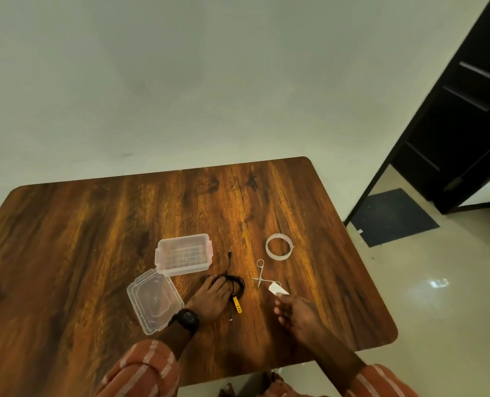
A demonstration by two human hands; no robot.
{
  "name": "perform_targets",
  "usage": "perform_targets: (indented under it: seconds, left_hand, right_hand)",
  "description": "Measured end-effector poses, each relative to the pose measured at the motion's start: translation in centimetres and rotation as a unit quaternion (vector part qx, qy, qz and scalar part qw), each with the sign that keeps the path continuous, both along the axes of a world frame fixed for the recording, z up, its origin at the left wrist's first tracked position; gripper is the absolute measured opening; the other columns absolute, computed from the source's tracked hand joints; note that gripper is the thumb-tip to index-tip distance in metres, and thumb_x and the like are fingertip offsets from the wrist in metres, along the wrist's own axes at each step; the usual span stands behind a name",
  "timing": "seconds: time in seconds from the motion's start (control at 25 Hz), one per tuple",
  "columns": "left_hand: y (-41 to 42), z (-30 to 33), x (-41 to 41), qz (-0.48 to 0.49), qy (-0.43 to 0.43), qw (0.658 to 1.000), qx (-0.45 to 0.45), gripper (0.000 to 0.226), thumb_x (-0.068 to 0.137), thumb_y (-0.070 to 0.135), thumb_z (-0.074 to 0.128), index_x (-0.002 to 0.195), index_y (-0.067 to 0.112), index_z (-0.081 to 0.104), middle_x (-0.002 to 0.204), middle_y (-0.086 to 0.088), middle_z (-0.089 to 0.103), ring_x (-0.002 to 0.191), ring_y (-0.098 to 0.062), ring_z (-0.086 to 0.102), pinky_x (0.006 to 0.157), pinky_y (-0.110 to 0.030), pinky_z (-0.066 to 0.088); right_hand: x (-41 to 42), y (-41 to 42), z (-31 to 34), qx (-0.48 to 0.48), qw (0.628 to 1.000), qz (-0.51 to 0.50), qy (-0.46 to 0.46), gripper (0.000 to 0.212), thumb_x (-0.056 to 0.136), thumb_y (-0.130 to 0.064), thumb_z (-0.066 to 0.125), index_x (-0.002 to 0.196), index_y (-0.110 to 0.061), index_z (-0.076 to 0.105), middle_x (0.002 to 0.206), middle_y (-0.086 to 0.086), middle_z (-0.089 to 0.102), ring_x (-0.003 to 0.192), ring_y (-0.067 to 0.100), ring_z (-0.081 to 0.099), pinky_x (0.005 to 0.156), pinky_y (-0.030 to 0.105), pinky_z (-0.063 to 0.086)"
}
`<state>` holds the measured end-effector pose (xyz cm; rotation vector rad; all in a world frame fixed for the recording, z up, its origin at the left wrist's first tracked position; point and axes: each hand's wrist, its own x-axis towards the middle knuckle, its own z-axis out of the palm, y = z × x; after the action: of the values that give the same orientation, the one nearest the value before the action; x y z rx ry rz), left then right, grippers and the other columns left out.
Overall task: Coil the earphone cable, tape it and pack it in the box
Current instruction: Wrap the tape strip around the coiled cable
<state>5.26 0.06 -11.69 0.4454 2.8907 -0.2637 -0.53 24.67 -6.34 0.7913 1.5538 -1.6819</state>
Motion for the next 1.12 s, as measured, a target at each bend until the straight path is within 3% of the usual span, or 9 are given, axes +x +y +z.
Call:
perform_targets:
  seconds: [0.16,0.28,0.36,0.48,0.6,0.72,0.84,0.96,1.12]
  left_hand:
    - [0.4,1.3,-0.5,0.042,-0.023,0.999,0.004,0.028,0.071,0.039,0.079,0.09,0.019,0.074,0.094,-0.004,0.076,0.098,-0.025,0.071,0.097,-0.053,0.05]
    - [0.7,2.3,-0.8,0.125,-0.078,0.987,0.068,0.027,0.095,0.034,0.054,0.117,0.018,0.061,0.126,-0.01,0.063,0.132,-0.032,0.048,0.117,-0.059,0.023]
    - [1.4,3.0,-1.0,0.202,-0.07,0.96,0.181,0.031,0.102,0.028,0.042,0.13,0.019,0.049,0.141,-0.01,0.05,0.142,-0.035,0.031,0.119,-0.054,0.021]
    - [2.8,5.5,-1.7,0.259,-0.01,0.906,0.334,0.027,0.102,0.018,0.042,0.125,0.012,0.055,0.126,-0.011,0.062,0.119,-0.026,0.054,0.099,-0.035,0.042]
    - [3.4,7.3,-2.4,0.313,-0.012,0.848,0.428,0.025,0.103,0.017,0.04,0.117,0.007,0.058,0.109,-0.012,0.069,0.093,-0.021,0.065,0.074,-0.027,0.049]
    - [3.6,8.5,-2.8,0.347,-0.013,0.807,0.478,0.026,0.104,0.018,0.038,0.116,0.005,0.057,0.106,-0.008,0.068,0.09,-0.019,0.064,0.071,-0.025,0.05]
    - [3.6,9.3,-3.0,0.354,0.008,0.795,0.494,0.028,0.104,0.018,0.036,0.114,0.004,0.058,0.099,-0.005,0.064,0.083,-0.014,0.058,0.063,-0.015,0.041]
    - [3.8,9.5,-3.1,0.37,0.018,0.772,0.516,0.029,0.104,0.02,0.035,0.105,0.007,0.062,0.088,0.0,0.059,0.078,-0.013,0.055,0.066,-0.022,0.041]
    - [3.5,10.2,-3.3,0.38,-0.016,0.716,0.585,0.03,0.103,0.02,0.038,0.084,0.018,0.062,0.076,0.002,0.058,0.072,-0.014,0.054,0.071,-0.029,0.041]
  right_hand:
    - [0.7,-0.4,-0.3,-0.011,1.0,-0.022,-0.015,0.016,0.083,-0.01,0.072,0.097,-0.002,0.07,0.083,0.011,0.074,0.073,0.021,0.066,0.059,0.029,0.051]
    - [0.9,-1.2,-0.5,-0.01,0.999,-0.026,-0.027,0.017,0.081,-0.009,0.073,0.098,-0.004,0.071,0.076,0.008,0.073,0.068,0.018,0.064,0.057,0.028,0.049]
    - [1.0,-2.0,-0.5,-0.011,0.999,-0.024,-0.045,0.015,0.082,-0.006,0.071,0.096,-0.005,0.07,0.072,0.006,0.071,0.064,0.016,0.062,0.054,0.026,0.047]
    - [1.3,-3.5,-0.1,-0.015,0.997,-0.009,-0.072,0.007,0.083,-0.005,0.066,0.089,-0.005,0.069,0.071,0.005,0.066,0.061,0.014,0.058,0.051,0.025,0.044]
    - [1.4,-5.3,0.6,-0.017,0.997,0.008,-0.077,0.007,0.081,-0.007,0.065,0.086,-0.006,0.07,0.069,0.003,0.065,0.06,0.013,0.058,0.049,0.024,0.044]
    - [0.9,-6.7,1.5,-0.02,0.998,-0.007,-0.062,0.007,0.077,-0.007,0.067,0.082,-0.006,0.072,0.067,0.003,0.067,0.057,0.012,0.058,0.05,0.024,0.044]
    - [0.5,-7.5,2.7,-0.045,0.997,-0.014,-0.062,0.01,0.08,-0.008,0.066,0.071,-0.009,0.067,0.059,0.0,0.064,0.056,0.01,0.055,0.051,0.025,0.041]
    - [0.4,-8.1,3.7,-0.053,0.997,-0.012,-0.055,0.008,0.081,-0.009,0.064,0.074,-0.01,0.066,0.062,-0.001,0.063,0.056,0.009,0.054,0.051,0.024,0.04]
    - [0.8,-8.9,4.8,-0.057,0.997,-0.023,-0.047,0.005,0.078,-0.004,0.063,0.077,-0.006,0.068,0.062,0.004,0.062,0.05,0.011,0.051,0.05,0.022,0.035]
